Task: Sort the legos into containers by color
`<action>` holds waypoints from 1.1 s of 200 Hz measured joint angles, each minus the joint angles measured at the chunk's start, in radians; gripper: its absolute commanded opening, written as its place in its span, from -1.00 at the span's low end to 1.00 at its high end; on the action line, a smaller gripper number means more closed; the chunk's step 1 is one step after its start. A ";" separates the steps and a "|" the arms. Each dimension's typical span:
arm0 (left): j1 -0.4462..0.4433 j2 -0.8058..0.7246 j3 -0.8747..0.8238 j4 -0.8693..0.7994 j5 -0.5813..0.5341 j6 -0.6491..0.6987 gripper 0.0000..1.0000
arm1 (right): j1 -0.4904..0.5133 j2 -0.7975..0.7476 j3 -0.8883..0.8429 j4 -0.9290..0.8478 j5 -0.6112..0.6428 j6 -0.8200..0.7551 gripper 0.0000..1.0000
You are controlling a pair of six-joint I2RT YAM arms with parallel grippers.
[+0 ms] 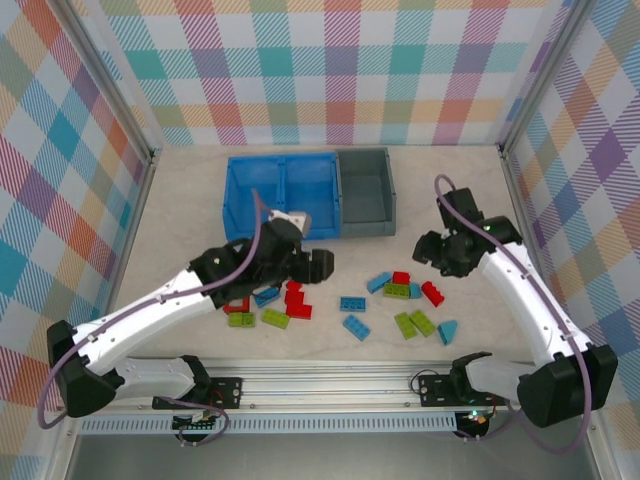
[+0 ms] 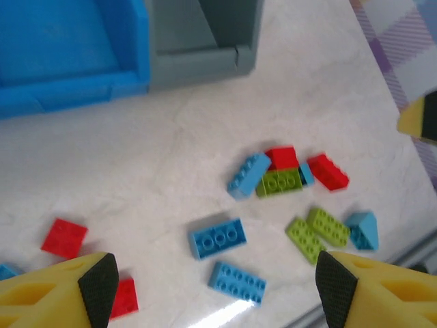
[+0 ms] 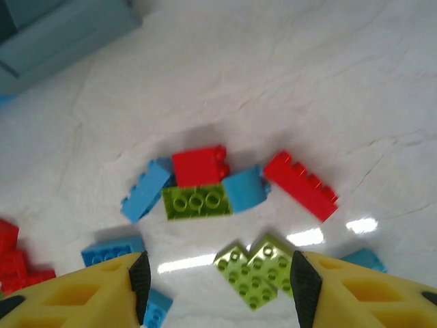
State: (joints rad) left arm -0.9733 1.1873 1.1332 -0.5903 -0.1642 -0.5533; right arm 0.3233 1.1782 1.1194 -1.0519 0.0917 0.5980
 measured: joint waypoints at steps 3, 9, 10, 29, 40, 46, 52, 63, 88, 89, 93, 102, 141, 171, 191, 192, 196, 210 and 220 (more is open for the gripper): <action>-0.021 -0.006 -0.009 0.003 -0.013 -0.007 0.55 | 0.020 -0.002 -0.011 0.004 -0.002 0.013 0.18; -0.059 -0.016 -0.031 0.011 -0.042 -0.016 0.55 | 0.052 -0.001 -0.027 0.012 -0.007 0.029 0.19; -0.063 -0.018 -0.033 0.011 -0.045 -0.018 0.55 | 0.057 -0.001 -0.029 0.014 -0.008 0.031 0.18; -0.170 -0.052 -0.096 0.026 -0.131 -0.056 0.55 | 0.169 0.031 -0.075 0.054 -0.021 0.097 0.11; -0.222 -0.075 -0.132 0.027 -0.180 -0.080 0.54 | 0.222 0.065 -0.087 0.082 -0.026 0.144 0.07; -0.245 -0.085 -0.149 0.029 -0.203 -0.092 0.54 | 0.252 0.087 -0.091 0.102 -0.027 0.176 0.05; -0.266 -0.095 -0.165 0.029 -0.225 -0.108 0.54 | 0.277 0.106 -0.094 0.122 -0.030 0.209 0.04; -0.294 -0.106 -0.190 0.029 -0.261 -0.134 0.54 | 0.318 0.141 -0.104 0.167 -0.033 0.285 0.04; -0.333 -0.112 -0.216 0.028 -0.322 -0.169 0.54 | 0.362 0.211 -0.135 0.260 -0.052 0.469 0.13; -0.334 -0.112 -0.216 0.028 -0.323 -0.171 0.54 | 0.363 0.216 -0.137 0.264 -0.053 0.481 0.13; -0.336 -0.112 -0.217 0.029 -0.331 -0.174 0.54 | 0.364 0.229 -0.141 0.275 -0.055 0.503 0.16; -0.340 -0.112 -0.217 0.032 -0.345 -0.182 0.54 | 0.364 0.260 -0.147 0.296 -0.059 0.563 0.17; -0.340 -0.112 -0.217 0.046 -0.377 -0.192 0.55 | 0.358 0.371 -0.149 0.375 -0.079 0.731 0.15; -0.340 -0.112 -0.218 0.054 -0.377 -0.191 0.55 | 0.341 0.430 -0.154 0.421 -0.086 0.799 0.02; -0.340 -0.121 -0.235 0.078 -0.376 -0.187 0.55 | 0.323 0.457 -0.159 0.441 -0.085 0.816 -0.02; -0.340 -0.122 -0.237 0.079 -0.375 -0.187 0.55 | 0.322 0.459 -0.159 0.443 -0.086 0.817 -0.02; -0.340 -0.126 -0.242 0.083 -0.375 -0.187 0.56 | 0.318 0.464 -0.159 0.447 -0.085 0.817 -0.02; -0.340 -0.137 -0.255 0.098 -0.370 -0.183 0.56 | 0.307 0.481 -0.158 0.460 -0.085 0.816 -0.03; -0.340 -0.141 -0.257 0.102 -0.368 -0.182 0.56 | 0.304 0.491 -0.156 0.461 -0.081 0.813 -0.07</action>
State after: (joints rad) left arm -1.3136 1.0462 0.8764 -0.4881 -0.5323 -0.7353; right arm 0.6270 1.6688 0.9630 -0.5907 0.0105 1.4105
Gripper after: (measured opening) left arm 0.776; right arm 0.485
